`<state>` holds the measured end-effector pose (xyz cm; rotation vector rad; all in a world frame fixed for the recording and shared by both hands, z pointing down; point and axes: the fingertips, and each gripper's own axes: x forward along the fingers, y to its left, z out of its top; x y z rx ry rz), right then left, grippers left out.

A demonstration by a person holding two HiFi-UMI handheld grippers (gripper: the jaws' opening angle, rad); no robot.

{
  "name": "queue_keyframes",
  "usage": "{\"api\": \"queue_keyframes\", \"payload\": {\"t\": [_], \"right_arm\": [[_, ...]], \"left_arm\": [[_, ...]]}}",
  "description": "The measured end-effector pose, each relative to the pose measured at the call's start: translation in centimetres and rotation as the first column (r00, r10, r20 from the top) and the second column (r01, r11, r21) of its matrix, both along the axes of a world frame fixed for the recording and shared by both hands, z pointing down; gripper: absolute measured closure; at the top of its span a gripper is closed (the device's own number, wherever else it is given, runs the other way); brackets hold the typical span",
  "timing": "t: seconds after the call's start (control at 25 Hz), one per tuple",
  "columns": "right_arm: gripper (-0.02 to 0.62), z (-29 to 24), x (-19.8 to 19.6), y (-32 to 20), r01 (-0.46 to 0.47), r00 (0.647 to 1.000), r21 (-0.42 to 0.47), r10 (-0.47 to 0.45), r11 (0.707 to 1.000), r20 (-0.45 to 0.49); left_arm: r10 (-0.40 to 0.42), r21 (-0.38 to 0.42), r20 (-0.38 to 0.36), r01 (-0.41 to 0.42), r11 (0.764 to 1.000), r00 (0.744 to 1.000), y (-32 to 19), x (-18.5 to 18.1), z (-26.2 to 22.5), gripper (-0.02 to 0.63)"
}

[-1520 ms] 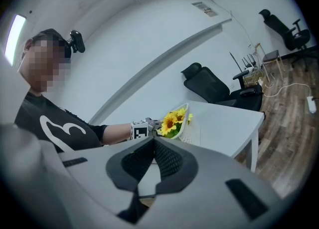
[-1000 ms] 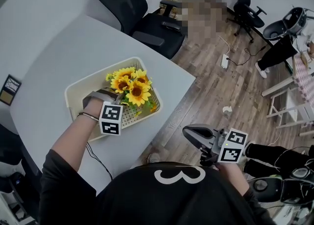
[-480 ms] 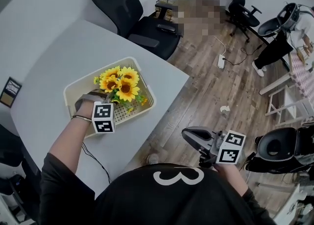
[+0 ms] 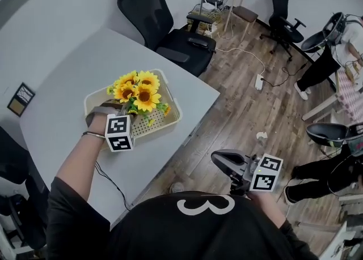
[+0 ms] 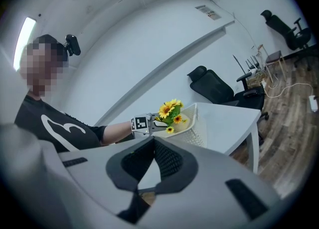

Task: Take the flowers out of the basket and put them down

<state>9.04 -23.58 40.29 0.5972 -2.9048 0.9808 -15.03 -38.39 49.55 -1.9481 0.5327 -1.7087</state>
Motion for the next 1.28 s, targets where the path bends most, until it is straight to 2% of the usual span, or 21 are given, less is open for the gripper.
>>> {"api": "queue_keyframes", "payload": {"t": [0.32, 0.56, 0.92, 1.28], "right_arm": [[0.586, -1.8, 0.1, 1.1, 0.034, 0.999, 0.037, -0.035, 0.999, 0.016], [0.588, -3.2, -0.6, 2.1, 0.104, 0.994, 0.083, -0.105, 0.991, 0.014], [0.588, -5.0, -2.9, 5.5, 0.221, 0.975, 0.143, -0.224, 0.965, 0.006], [0.588, -5.4, -5.9, 10.9, 0.340, 0.939, 0.177, -0.345, 0.924, 0.000]], "left_arm": [[-0.030, 0.079, -0.019, 0.032, 0.996, 0.999, 2.7, 0.3, -4.6, 0.534], [-0.069, 0.123, -0.022, 0.071, 0.990, 0.997, 5.3, 0.6, -7.7, 0.534], [-0.147, 0.171, -0.020, 0.149, 0.974, 0.989, 11.1, -0.9, -10.7, 0.534], [-0.233, 0.182, -0.020, 0.233, 0.955, 0.972, 19.1, -2.7, -10.8, 0.532]]}}
